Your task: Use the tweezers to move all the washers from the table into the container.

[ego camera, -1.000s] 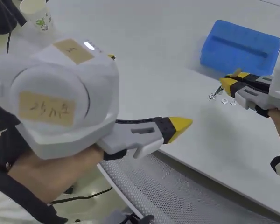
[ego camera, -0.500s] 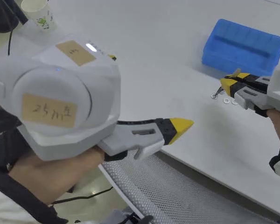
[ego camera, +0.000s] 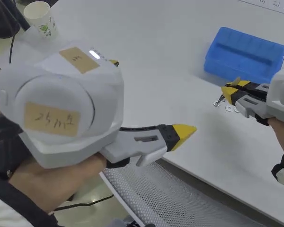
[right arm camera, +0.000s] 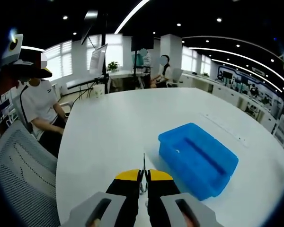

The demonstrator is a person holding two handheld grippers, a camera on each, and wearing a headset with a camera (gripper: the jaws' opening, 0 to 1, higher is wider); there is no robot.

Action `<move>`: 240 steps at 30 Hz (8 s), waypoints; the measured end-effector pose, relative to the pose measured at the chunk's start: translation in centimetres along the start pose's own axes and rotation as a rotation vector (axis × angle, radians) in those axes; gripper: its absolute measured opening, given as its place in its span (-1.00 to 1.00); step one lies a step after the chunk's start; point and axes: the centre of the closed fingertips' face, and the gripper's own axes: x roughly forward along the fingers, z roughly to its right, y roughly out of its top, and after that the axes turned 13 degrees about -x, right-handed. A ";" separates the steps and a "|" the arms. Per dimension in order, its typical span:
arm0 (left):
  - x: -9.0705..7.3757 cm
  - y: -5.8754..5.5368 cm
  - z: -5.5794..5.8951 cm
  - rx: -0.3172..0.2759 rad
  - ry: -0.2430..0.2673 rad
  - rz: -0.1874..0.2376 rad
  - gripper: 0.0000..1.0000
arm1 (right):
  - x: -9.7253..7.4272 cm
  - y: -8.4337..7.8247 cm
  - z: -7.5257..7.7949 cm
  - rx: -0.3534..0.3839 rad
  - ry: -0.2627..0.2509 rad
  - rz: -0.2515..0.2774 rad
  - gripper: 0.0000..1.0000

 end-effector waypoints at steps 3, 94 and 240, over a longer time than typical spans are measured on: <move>-0.1 0.1 0.0 0.002 0.001 0.003 0.97 | -0.2 0.2 0.1 0.005 -0.003 0.001 -0.98; 0.8 1.8 -0.2 0.058 -0.004 0.007 0.94 | -1.7 6.5 10.0 0.110 -0.163 0.111 -1.00; 0.8 1.6 0.5 0.031 -0.011 0.003 0.91 | -0.1 -0.5 3.2 0.150 -0.094 -0.009 -0.95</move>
